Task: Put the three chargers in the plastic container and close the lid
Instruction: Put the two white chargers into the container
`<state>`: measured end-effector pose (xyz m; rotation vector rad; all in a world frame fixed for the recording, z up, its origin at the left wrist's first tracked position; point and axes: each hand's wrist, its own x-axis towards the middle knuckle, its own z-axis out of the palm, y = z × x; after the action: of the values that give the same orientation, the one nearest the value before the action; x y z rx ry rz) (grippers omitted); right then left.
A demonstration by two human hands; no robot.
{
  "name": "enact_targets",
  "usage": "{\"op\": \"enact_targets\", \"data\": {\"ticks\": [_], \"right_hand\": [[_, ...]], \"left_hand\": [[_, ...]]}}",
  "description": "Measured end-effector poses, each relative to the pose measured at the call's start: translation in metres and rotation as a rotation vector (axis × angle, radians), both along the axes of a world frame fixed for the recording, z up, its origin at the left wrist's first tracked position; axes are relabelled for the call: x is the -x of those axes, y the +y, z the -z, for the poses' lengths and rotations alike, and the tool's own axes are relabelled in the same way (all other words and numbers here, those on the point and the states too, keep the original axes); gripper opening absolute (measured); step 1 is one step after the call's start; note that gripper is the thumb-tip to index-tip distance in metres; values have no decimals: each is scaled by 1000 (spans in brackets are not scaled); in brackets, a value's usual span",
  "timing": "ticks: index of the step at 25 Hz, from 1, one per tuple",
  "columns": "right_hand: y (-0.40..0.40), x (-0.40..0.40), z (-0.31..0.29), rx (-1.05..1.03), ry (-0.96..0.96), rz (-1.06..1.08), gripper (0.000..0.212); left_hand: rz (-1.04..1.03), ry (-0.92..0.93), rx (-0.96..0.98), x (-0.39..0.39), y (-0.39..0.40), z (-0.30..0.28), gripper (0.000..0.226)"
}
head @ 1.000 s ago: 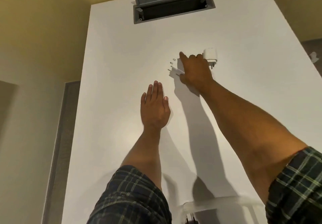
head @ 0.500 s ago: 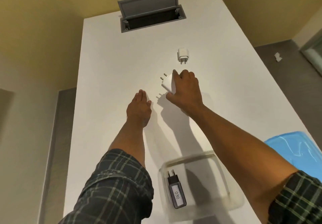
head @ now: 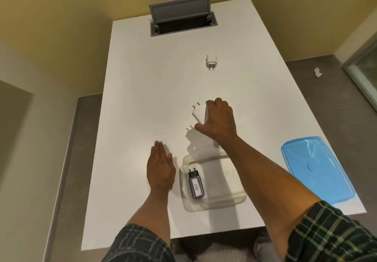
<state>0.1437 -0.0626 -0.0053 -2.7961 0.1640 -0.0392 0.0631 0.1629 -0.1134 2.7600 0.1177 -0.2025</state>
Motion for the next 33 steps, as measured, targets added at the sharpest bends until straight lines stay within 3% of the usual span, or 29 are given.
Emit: {"op": "enact_targets", "data": {"ticks": [5,11,15,25,33], "right_hand": [[-14,51,-4,-17,59,-136,71],[-24,110,1,23,-19,-290,84],[-28,138,12,73,62,-370,75],[-4,150,49,120,352,-185,72],[14,151,68,77,406,-75,77]], "left_hand": [[89,89,-45,59,0,-4,64],[166,271,-150,77,-1,0,69],[191,332,-146,74,0,-3,70],[226,386,-130,77,7,-4,71],[233,363,-137,78,10,5,71]]}}
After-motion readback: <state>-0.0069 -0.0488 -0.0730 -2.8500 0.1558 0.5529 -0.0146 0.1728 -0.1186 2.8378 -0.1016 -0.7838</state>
